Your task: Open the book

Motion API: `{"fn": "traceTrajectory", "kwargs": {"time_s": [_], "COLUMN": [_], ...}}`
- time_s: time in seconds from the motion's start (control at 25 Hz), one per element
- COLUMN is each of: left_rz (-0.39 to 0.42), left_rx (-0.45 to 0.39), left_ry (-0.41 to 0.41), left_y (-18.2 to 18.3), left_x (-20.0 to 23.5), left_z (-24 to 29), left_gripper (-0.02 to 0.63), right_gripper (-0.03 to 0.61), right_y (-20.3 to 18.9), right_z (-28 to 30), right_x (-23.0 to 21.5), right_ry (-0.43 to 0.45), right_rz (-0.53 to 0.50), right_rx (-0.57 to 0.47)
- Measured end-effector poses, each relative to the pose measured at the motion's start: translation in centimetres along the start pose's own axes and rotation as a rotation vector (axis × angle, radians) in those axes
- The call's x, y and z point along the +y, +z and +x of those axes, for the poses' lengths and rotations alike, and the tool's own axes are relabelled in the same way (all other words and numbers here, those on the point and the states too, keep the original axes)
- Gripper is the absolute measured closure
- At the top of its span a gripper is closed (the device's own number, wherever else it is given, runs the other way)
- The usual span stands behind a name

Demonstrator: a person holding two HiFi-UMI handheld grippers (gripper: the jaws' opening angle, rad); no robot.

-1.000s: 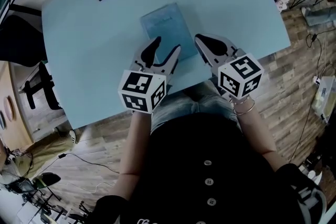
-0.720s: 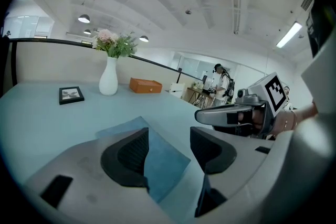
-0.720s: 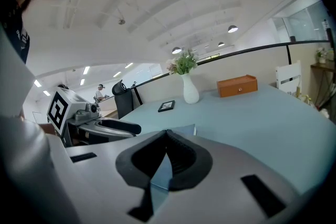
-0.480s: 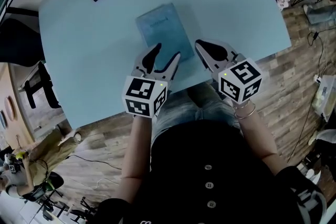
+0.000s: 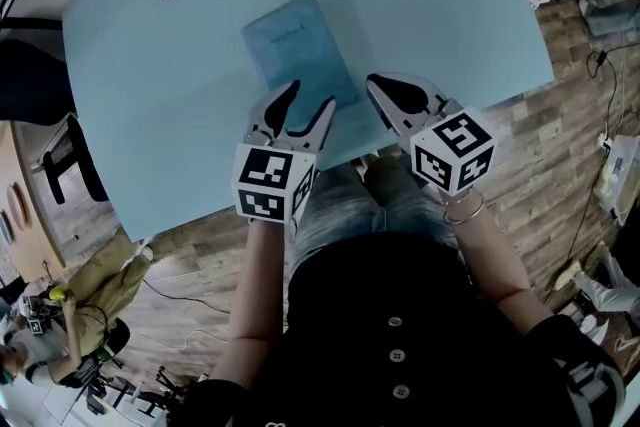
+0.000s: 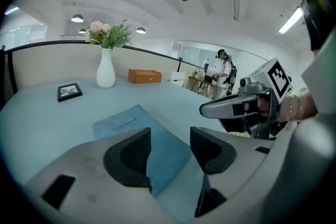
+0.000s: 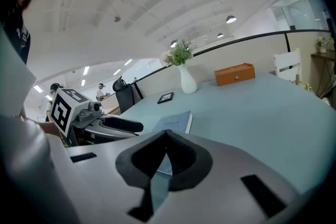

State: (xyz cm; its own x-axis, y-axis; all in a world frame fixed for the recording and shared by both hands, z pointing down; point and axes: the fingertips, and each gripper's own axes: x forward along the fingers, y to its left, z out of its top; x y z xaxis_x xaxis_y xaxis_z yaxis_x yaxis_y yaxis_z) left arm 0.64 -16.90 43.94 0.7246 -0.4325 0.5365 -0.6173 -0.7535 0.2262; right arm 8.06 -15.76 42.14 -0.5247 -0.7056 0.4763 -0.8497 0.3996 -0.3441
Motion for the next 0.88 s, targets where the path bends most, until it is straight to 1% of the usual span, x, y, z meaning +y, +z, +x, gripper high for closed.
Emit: {"fn": "traceTrajectory", "kwargs": {"time_s": [0.24,0.44,0.6,0.88], "left_rz": [0.008,0.056,0.072,0.116], "left_rx": [0.017,0.061,0.093,0.144], "left_ry": [0.007,-0.015,-0.038,-0.045], "left_y": [-0.3,-0.9,-1.9,-2.8], "left_x": [-1.1,-2.2,-3.1,-4.3], "left_z": [0.9,1.9,2.4,3.6], "left_gripper": [0.385,0.385,0.385,0.385], "right_gripper": [0.577,0.577,0.577,0.577], "right_y": [-1.1,-1.9,-2.9,-3.8], "right_z": [-0.7,-1.1,-1.4,-2.1], "right_x": [-0.8,-1.6,-1.8,-2.6], "right_ry": [0.004,-0.004,-0.006,-0.023], "right_rz": [0.009,0.033,0.062,0.101], "right_rx": [0.012,0.015,0.017,0.007]}}
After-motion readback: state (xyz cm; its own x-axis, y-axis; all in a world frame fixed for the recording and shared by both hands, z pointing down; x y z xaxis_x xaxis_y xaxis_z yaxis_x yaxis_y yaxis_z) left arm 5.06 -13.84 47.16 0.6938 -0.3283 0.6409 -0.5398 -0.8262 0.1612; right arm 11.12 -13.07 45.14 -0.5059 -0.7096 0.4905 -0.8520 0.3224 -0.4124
